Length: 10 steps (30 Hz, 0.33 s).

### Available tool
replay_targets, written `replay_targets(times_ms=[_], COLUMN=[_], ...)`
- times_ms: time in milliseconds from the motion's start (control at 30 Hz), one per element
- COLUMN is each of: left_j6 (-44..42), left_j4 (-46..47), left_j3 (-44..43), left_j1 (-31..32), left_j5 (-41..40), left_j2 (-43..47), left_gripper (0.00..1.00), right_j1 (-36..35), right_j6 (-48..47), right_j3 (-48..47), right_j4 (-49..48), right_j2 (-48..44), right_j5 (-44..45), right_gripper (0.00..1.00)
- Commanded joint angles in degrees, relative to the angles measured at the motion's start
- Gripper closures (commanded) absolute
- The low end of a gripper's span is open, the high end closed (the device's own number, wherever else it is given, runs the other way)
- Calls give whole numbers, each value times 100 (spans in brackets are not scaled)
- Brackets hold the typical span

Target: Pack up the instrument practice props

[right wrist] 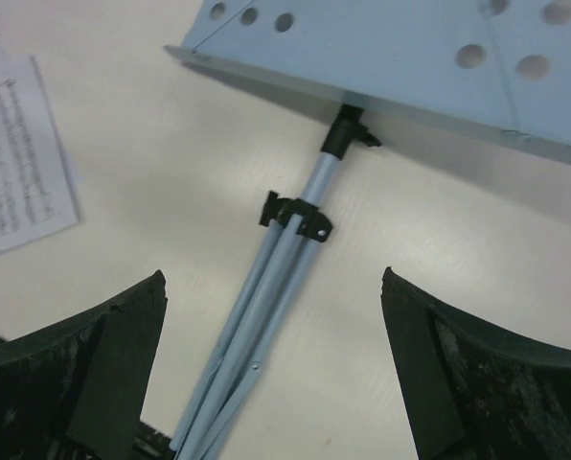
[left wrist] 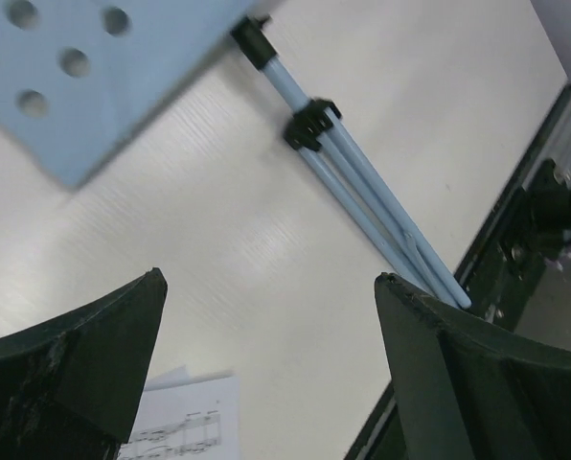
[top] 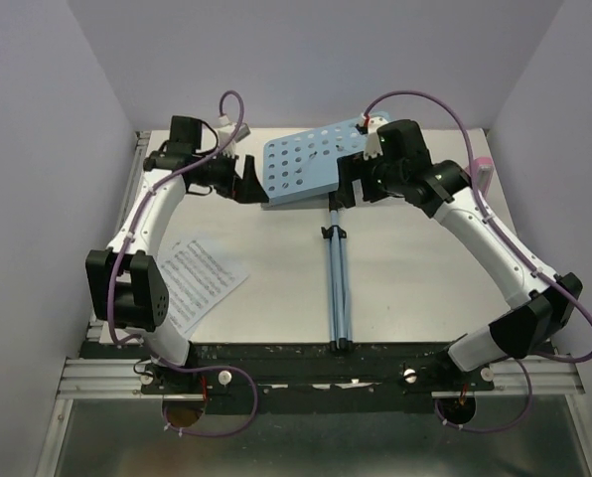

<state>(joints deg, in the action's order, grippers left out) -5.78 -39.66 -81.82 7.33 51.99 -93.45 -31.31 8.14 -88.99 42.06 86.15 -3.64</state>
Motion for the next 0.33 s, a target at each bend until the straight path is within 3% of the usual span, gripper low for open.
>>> replay_targets(times_ms=[0, 133, 300], left_j6=[-160, -248, 32], left_j4=[-1445, -2177, -1845], left_j3=[-1640, -3144, -3104], left_j1=[-398, -601, -645], left_j5=[-1067, -1410, -1797], left_j2=[-365, -876, -921], left_gripper=[1, 1, 1], right_j1=[63, 64, 64], right_j6=[-435, -699, -927], right_j3=[-610, -602, 20], right_j4=[883, 269, -364], right_j2=[-62, -493, -871], right_j5=[1653, 2288, 2245], right_gripper=[0, 0, 1])
